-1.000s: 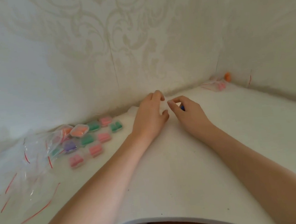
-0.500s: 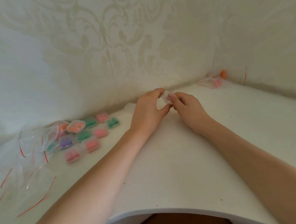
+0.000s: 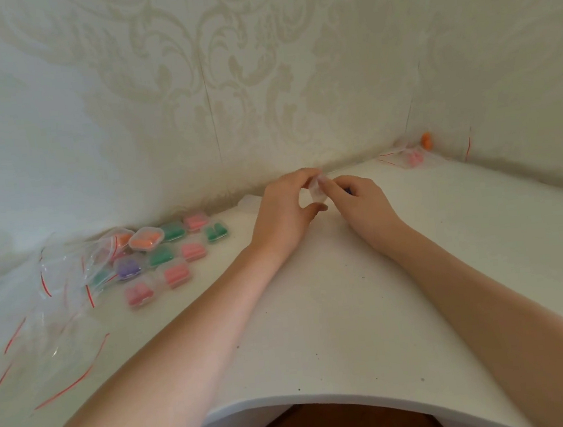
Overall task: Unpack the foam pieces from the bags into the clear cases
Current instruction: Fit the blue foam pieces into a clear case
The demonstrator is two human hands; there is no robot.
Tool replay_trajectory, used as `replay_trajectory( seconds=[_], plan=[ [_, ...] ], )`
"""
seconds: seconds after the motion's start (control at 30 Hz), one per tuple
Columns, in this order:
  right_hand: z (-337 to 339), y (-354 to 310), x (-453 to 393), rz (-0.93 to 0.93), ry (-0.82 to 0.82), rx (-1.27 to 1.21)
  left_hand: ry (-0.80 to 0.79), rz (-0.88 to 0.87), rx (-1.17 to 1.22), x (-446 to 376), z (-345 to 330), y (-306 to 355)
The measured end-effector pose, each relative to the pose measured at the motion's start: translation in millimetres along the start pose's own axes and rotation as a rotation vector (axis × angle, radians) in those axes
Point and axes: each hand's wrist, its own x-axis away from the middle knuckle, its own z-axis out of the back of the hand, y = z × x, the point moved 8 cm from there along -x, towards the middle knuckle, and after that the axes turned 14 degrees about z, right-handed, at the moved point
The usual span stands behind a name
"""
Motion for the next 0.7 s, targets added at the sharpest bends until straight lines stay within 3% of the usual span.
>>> replay_trajectory(
  seconds=[0.37,0.53,0.7],
  plan=[
    [2.1,5.2,-0.2,-0.053,0.009,-0.08,-0.061,0.057,0.035,-3.4,-9.3,-8.9],
    [1.0,4.7,0.3,-0.045,0.032,-0.083,-0.087,0.265,0.413,0.0,-3.4,-13.8],
    [2.2,-2.4,-1.7,0.062,0.034,-0.106,-0.06,0.468,0.614,1.6,3.1,-24.2]
  ],
)
